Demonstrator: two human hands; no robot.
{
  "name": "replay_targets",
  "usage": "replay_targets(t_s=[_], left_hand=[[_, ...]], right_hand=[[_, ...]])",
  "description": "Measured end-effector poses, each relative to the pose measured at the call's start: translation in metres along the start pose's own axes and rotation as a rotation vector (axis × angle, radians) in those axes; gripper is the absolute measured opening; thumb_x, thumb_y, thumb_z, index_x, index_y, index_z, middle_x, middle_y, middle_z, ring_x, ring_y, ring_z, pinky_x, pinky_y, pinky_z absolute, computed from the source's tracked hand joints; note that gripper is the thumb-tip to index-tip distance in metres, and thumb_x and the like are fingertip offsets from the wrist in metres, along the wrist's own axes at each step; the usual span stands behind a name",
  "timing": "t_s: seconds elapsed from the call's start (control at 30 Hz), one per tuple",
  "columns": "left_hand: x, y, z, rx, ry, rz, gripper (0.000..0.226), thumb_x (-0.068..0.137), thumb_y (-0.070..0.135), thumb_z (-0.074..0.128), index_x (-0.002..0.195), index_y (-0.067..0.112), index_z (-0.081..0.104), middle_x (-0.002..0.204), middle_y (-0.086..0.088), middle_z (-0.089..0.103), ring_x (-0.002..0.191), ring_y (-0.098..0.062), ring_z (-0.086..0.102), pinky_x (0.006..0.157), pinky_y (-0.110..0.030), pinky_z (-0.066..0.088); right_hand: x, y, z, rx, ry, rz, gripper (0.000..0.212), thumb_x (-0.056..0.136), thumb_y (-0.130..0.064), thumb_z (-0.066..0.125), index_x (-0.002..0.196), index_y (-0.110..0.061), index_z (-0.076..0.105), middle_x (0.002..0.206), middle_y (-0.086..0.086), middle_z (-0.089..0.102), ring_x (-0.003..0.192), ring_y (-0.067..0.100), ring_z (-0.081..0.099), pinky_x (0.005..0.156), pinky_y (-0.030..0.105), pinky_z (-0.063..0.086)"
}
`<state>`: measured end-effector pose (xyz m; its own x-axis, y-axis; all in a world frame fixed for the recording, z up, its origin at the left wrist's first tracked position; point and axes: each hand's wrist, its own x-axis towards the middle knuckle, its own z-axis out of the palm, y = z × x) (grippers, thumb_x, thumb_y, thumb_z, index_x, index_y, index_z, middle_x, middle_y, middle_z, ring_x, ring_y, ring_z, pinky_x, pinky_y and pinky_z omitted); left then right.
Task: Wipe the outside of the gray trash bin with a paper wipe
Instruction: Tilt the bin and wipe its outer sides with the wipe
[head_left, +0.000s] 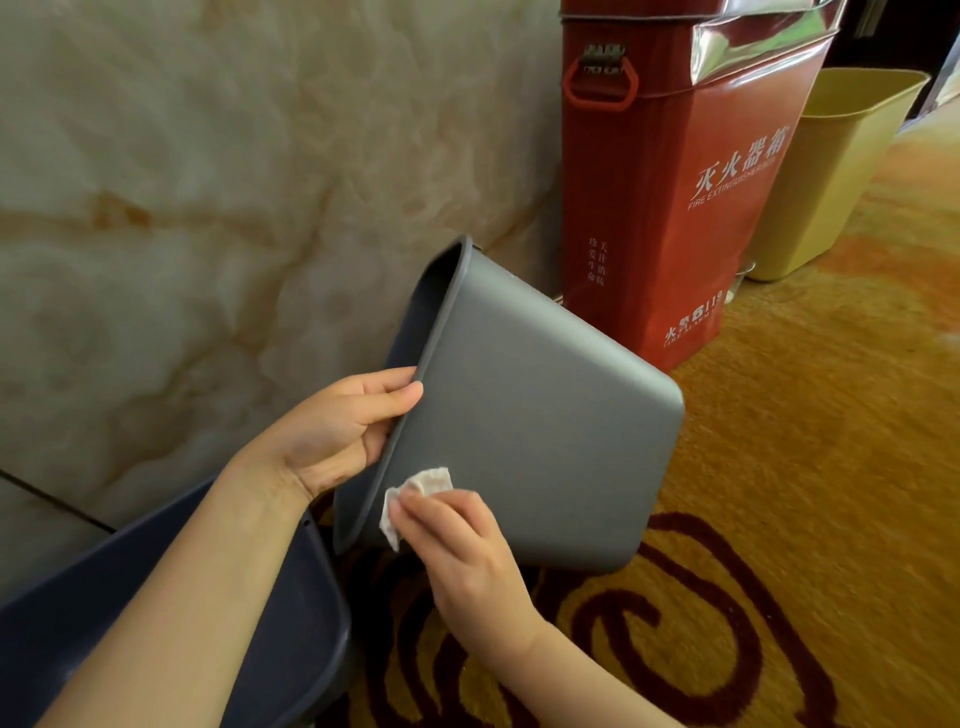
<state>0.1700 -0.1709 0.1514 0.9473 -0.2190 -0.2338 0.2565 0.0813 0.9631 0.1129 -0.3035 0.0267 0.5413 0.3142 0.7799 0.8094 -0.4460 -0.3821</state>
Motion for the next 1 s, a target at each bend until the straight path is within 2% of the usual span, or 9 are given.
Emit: replay_targets(t_s=[0.1, 0.23, 0.33, 0.43, 0.57, 0.7, 0.87, 1.0], left_hand=[[0.001, 0.002, 0.004, 0.015, -0.004, -0.004, 0.028, 0.076, 0.02, 0.057, 0.099, 0.012, 0.071, 0.094, -0.002, 0.076, 0.09, -0.009, 0.069, 0.073, -0.02, 0.054], [0.002, 0.003, 0.006, -0.007, 0.01, 0.003, 0.026, 0.077, 0.021, 0.055, 0.094, 0.014, 0.074, 0.098, -0.005, 0.075, 0.093, -0.013, 0.069, 0.074, -0.021, 0.054], [0.004, 0.001, 0.007, -0.064, 0.042, 0.008, 0.027, 0.077, 0.018, 0.056, 0.096, 0.008, 0.072, 0.093, -0.008, 0.075, 0.087, -0.013, 0.07, 0.072, -0.021, 0.055], [0.003, -0.001, 0.008, -0.066, 0.015, 0.011, 0.023, 0.078, 0.017, 0.055, 0.088, 0.01, 0.075, 0.084, -0.007, 0.075, 0.081, -0.011, 0.071, 0.069, -0.021, 0.055], [-0.001, -0.004, 0.007, -0.057, -0.061, 0.002, 0.03, 0.081, 0.018, 0.052, 0.103, 0.012, 0.072, 0.102, -0.008, 0.074, 0.095, -0.017, 0.069, 0.074, -0.025, 0.055], [-0.003, -0.005, 0.004, -0.043, -0.067, 0.0, 0.032, 0.083, 0.018, 0.05, 0.107, 0.012, 0.069, 0.105, -0.008, 0.073, 0.097, -0.017, 0.068, 0.076, -0.026, 0.055], [-0.002, -0.006, 0.006, -0.028, -0.062, 0.024, 0.029, 0.08, 0.017, 0.051, 0.097, 0.014, 0.074, 0.095, -0.004, 0.076, 0.089, -0.012, 0.07, 0.072, -0.023, 0.055], [-0.002, -0.006, 0.0, -0.047, -0.039, 0.019, 0.033, 0.081, 0.017, 0.049, 0.106, 0.01, 0.07, 0.104, -0.01, 0.073, 0.096, -0.018, 0.069, 0.077, -0.027, 0.056]], right_hand=[[-0.007, 0.001, -0.002, -0.01, 0.009, -0.052, 0.023, 0.093, -0.006, 0.054, 0.112, -0.002, 0.065, 0.117, 0.003, 0.056, 0.094, 0.016, 0.051, 0.086, 0.026, 0.046], [0.011, 0.005, -0.011, -0.018, 0.047, -0.072, 0.017, 0.093, -0.002, 0.051, 0.094, -0.005, 0.067, 0.109, 0.004, 0.051, 0.088, 0.017, 0.049, 0.08, 0.026, 0.045], [0.038, 0.01, -0.014, 0.036, 0.139, 0.044, 0.024, 0.098, -0.01, 0.043, 0.098, -0.003, 0.066, 0.107, 0.009, 0.058, 0.088, 0.021, 0.05, 0.081, 0.029, 0.046], [0.064, 0.021, -0.02, 0.071, 0.258, 0.167, 0.024, 0.095, -0.011, 0.047, 0.095, -0.001, 0.068, 0.099, 0.015, 0.065, 0.087, 0.025, 0.053, 0.083, 0.031, 0.046], [0.088, 0.047, -0.036, 0.068, 0.358, 0.293, 0.016, 0.085, 0.007, 0.056, 0.093, 0.001, 0.069, 0.096, 0.016, 0.065, 0.087, 0.03, 0.055, 0.082, 0.025, 0.042], [0.108, 0.055, -0.042, 0.072, 0.323, 0.321, 0.02, 0.081, 0.012, 0.058, 0.094, 0.001, 0.07, 0.093, 0.015, 0.065, 0.088, 0.031, 0.056, 0.08, 0.016, 0.037], [0.129, 0.054, -0.043, 0.079, 0.313, 0.269, 0.024, 0.081, 0.014, 0.06, 0.098, 0.002, 0.07, 0.092, 0.018, 0.064, 0.084, 0.032, 0.055, 0.076, 0.024, 0.041], [0.113, 0.052, -0.037, 0.038, 0.232, 0.139, 0.025, 0.083, 0.013, 0.053, 0.098, 0.002, 0.07, 0.095, 0.021, 0.065, 0.084, 0.036, 0.055, 0.075, 0.034, 0.046]])
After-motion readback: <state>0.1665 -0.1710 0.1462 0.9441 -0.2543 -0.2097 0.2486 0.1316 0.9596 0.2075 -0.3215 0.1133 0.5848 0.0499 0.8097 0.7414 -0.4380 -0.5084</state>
